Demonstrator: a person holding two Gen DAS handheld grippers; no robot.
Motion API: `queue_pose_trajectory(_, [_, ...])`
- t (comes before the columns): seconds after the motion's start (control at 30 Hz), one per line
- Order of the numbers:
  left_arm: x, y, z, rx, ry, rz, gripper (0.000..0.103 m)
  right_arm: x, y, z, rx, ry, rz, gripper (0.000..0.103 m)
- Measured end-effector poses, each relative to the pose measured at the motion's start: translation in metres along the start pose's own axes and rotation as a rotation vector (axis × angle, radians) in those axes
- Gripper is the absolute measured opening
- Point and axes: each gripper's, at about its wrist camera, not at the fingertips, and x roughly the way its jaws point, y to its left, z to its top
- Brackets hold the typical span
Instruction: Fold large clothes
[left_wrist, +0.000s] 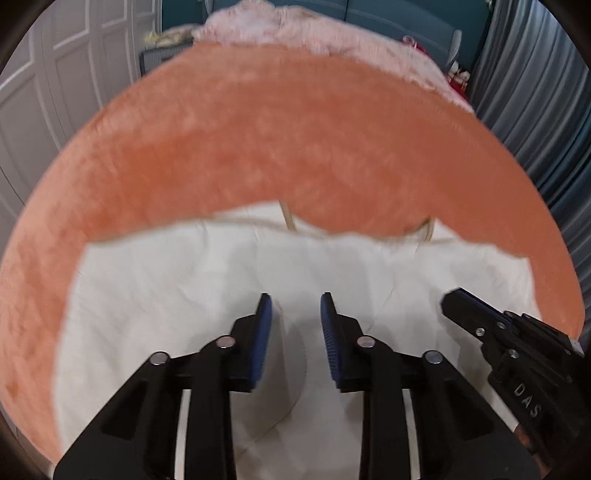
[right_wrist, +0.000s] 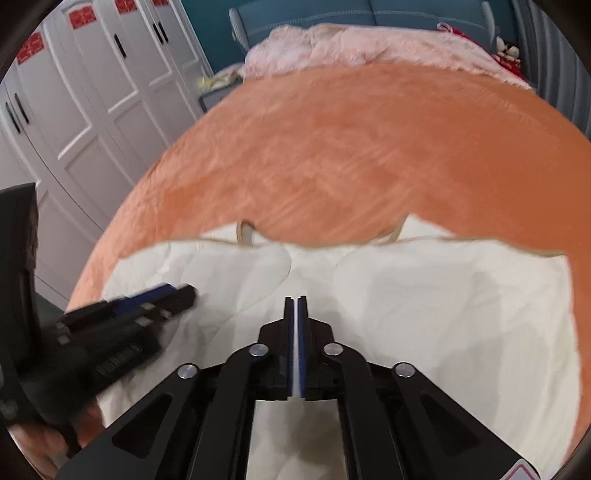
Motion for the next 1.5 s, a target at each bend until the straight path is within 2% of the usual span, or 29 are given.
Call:
queue_pose_trajectory(0.33, [0.043, -0.006, -0.006, 0.016, -0.019, 0.052, 0.021, 0.058, -0.008, -0.012, -0.001, 0.055, -0.038, 0.000])
queue_pose_trajectory(0.87, [0.068, -0.008, -0.002, 0.038, -0.055, 0.069, 0.021, 0.085, -0.018, -0.009, 0.052, 0.029, -0.034, 0.000])
queue_pose_trajectory(0.97, [0.065, -0.006, 0.000, 0.029, -0.060, 0.058, 0.021, 0.075, -0.022, -0.008, 0.082, -0.019, -0.034, 0.000])
queue_pose_trajectory(1.03, [0.053, 0.002, 0.003, -0.007, -0.063, 0.033, 0.022, 0.044, -0.029, -0.008, 0.133, -0.123, -0.106, 0.000])
queue_pose_trajectory(1.07, [0.038, 0.009, 0.004, -0.042, -0.081, 0.039, 0.022, 0.023, -0.031, -0.010, 0.141, -0.181, -0.119, 0.009])
queue_pose_trajectory(1.1, [0.021, 0.014, 0.004, -0.062, -0.106, 0.057, 0.024, 0.009, -0.031, -0.011, 0.128, -0.212, -0.124, 0.014])
queue_pose_trajectory(1.13, [0.004, 0.019, 0.002, -0.073, -0.126, 0.071, 0.030, -0.007, -0.029, -0.014, 0.088, -0.214, -0.120, 0.014])
queue_pose_trajectory(1.17, [-0.019, 0.024, -0.003, -0.083, -0.146, 0.050, 0.038, -0.017, -0.026, -0.018, 0.055, -0.181, -0.097, 0.014])
queue_pose_trajectory(1.2, [-0.033, 0.027, -0.009, -0.088, -0.149, 0.019, 0.040, -0.025, -0.023, -0.024, 0.026, -0.138, -0.064, 0.014])
queue_pose_trajectory(1.23, [-0.048, 0.028, -0.019, -0.090, -0.146, -0.015, 0.041, -0.033, -0.020, -0.033, 0.010, -0.108, -0.032, 0.014])
queue_pose_trajectory(1.33, [-0.055, 0.014, -0.048, -0.059, -0.088, -0.052, 0.040, -0.041, -0.007, -0.060, 0.006, -0.036, 0.028, 0.014])
queue_pose_trajectory(1.43, [-0.043, -0.004, -0.070, -0.016, -0.042, -0.044, 0.040, -0.025, 0.006, -0.080, -0.016, 0.037, -0.001, 0.013])
queue_pose_trajectory(1.5, [-0.033, -0.014, -0.082, 0.024, -0.035, 0.001, 0.040, -0.014, 0.012, -0.086, -0.038, 0.058, -0.044, 0.012])
